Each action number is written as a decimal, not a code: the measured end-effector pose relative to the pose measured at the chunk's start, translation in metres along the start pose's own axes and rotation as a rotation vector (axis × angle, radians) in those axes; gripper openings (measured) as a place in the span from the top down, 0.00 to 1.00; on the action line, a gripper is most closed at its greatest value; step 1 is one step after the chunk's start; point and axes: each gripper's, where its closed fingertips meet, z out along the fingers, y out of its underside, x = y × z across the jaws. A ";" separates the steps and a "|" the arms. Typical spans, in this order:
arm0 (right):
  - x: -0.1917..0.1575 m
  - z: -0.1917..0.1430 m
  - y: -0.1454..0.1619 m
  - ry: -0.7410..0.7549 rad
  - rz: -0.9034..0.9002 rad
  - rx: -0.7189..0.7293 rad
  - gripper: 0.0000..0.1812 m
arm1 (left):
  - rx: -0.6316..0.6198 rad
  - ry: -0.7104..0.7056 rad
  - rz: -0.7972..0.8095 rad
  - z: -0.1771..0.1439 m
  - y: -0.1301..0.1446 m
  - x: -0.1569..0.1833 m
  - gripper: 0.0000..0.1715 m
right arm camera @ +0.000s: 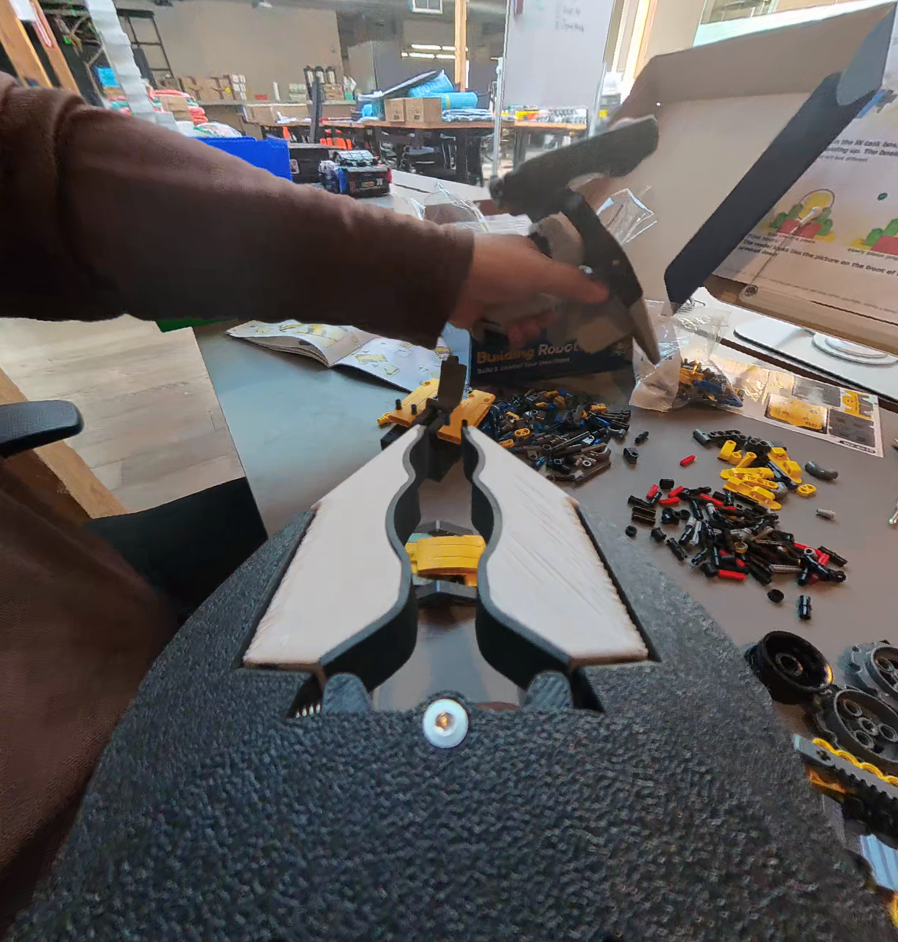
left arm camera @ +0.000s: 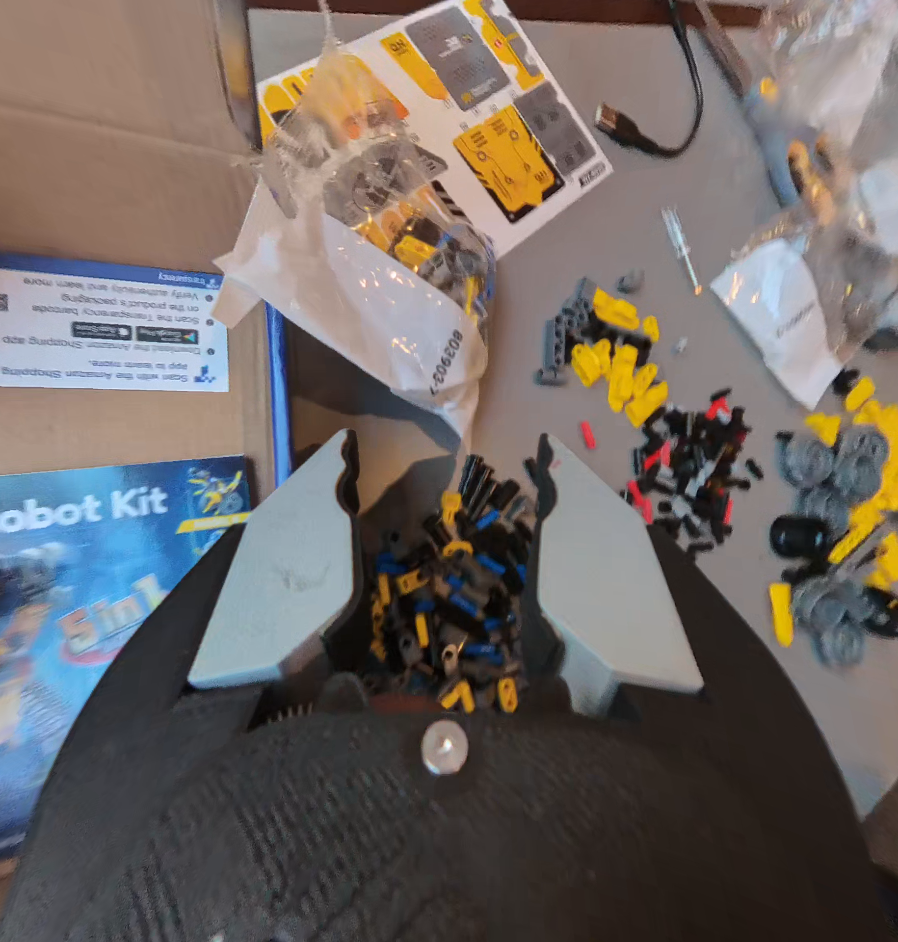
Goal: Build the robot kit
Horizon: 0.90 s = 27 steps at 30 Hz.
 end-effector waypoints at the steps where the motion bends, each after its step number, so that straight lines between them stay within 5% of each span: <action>1: -0.003 -0.003 -0.001 -0.001 -0.010 0.002 0.94 | 0.010 0.016 -0.054 0.007 -0.004 0.000 0.61; 6: -0.014 -0.014 -0.008 -0.014 -0.043 0.032 0.94 | 0.063 -0.006 -0.157 0.030 -0.016 -0.007 0.75; 12: -0.010 -0.026 -0.007 -0.002 -0.007 0.061 0.93 | 0.080 -0.061 -0.057 0.035 -0.021 -0.008 0.93; 20: -0.001 -0.026 0.004 -0.002 0.060 0.046 0.93 | 0.137 -0.198 0.570 0.017 -0.019 0.023 0.97; 27: 0.004 -0.020 0.010 0.020 0.033 0.000 0.93 | 0.182 -0.198 0.769 0.004 -0.017 0.042 0.97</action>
